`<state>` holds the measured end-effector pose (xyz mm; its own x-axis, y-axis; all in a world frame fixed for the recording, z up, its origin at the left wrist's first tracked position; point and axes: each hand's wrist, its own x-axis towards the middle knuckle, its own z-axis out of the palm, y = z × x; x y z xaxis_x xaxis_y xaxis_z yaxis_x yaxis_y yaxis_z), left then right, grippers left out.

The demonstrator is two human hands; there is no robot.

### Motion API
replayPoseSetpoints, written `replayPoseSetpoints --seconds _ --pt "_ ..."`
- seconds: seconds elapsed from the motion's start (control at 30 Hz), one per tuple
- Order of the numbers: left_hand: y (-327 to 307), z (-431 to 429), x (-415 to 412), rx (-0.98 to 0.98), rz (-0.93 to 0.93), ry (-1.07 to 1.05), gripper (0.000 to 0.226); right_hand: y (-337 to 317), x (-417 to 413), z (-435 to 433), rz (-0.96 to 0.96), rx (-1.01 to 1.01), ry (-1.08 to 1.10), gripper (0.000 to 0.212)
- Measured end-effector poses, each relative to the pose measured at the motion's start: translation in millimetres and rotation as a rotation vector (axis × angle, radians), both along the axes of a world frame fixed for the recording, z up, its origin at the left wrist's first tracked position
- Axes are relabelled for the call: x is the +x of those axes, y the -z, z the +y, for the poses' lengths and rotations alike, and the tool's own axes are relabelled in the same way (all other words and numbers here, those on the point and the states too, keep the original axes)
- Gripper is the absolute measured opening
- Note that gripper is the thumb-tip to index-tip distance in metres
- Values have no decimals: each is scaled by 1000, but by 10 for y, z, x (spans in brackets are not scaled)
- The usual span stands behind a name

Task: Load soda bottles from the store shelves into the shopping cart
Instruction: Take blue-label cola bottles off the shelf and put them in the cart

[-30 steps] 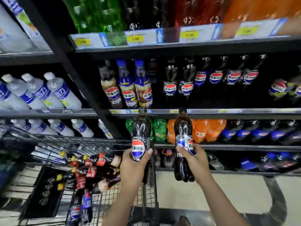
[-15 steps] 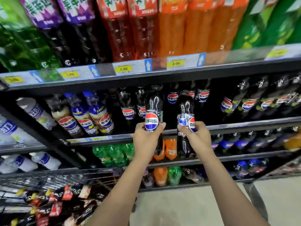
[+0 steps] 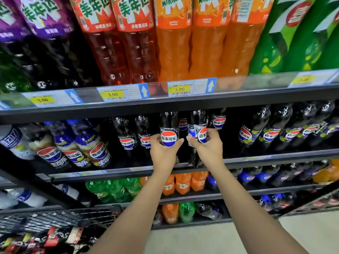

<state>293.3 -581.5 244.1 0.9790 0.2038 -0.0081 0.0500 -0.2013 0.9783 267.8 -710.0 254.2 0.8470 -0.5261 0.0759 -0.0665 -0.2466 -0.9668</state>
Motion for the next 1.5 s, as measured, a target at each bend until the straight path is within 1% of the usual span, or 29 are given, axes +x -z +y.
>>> replayPoseSetpoints --seconds 0.1,0.23,0.4,0.57,0.67,0.8,0.87,0.93,1.03,1.1,1.27,1.5 --pt "19 -54 98 -35 -13 -22 63 79 82 18 -20 34 31 52" --pt "142 -91 120 -28 -6 -40 65 155 159 43 -37 83 49 52" --pt "333 -104 53 25 -55 6 66 345 147 69 -35 53 33 54" --pt "399 -83 38 41 -51 14 66 405 81 111 -53 16 27 57" --pt "417 -44 12 112 -50 28 63 437 31 149 -46 -20 -12 58" --pt "443 70 -80 257 -92 93 72 434 9 170 -49 -44 -17 57" --pt "447 120 -113 312 -103 102 68 447 -18 144 -30 -68 -42 58" --pt "443 154 -125 350 -89 100 63 511 -63 98 11 -128 -79 60" --pt "421 164 -125 390 -65 93 62 592 -121 40 55 -254 -86 52" --pt "401 145 -117 418 -47 68 63 602 -111 34 62 -284 -79 49" --pt "418 131 -90 476 3 15 53 629 25 87 74 -273 -89 49" --pt "378 92 -28 494 26 -40 50 682 220 172 68 -263 -57 43"
